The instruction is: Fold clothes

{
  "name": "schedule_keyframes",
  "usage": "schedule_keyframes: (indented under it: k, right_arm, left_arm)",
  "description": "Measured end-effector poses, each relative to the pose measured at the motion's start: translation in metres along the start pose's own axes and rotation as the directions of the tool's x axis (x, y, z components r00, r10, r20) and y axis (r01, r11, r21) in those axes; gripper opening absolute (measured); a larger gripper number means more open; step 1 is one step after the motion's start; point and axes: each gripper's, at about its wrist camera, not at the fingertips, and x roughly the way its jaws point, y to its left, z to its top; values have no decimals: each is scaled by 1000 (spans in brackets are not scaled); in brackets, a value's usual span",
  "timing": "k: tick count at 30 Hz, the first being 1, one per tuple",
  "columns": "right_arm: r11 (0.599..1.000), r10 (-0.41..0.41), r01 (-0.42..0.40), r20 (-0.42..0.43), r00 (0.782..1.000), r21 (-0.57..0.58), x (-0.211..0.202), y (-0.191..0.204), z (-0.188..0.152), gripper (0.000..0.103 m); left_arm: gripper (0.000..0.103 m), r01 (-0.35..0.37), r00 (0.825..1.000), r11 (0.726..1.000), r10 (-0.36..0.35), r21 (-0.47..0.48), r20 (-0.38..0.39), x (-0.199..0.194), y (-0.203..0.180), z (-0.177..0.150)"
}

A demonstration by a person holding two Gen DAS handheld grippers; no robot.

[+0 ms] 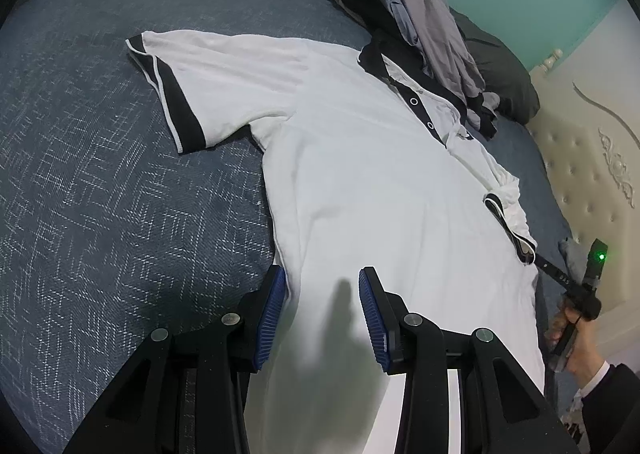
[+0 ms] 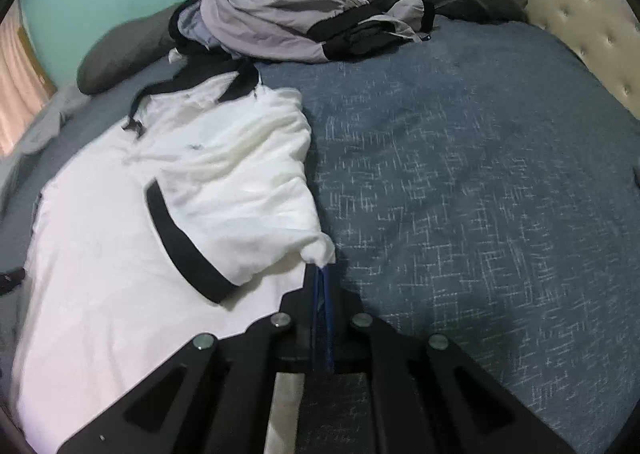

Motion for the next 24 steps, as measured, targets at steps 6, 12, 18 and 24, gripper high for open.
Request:
schedule_keyframes:
  k: [6, 12, 18, 24]
  right_arm:
    - [997, -12, 9, 37, 999, 77, -21, -13, 28, 5]
    - [998, 18, -19, 18, 1000, 56, -6, 1, 84, 29]
    - [996, 35, -36, -13, 999, -77, 27, 36, 130, 30]
    - [985, -17, 3, -78, 997, -170, 59, 54, 149, 30]
  left_arm:
    - [42, -8, 1000, 1000, 8, -5, 1, 0, 2, 0]
    - [43, -16, 1000, 1000, 16, -5, -11, 5, 4, -1]
    - [43, -16, 1000, 1000, 15, -11, -17, 7, 6, -1]
    - [47, -15, 1000, 1000, 15, -8, -24, 10, 5, -1]
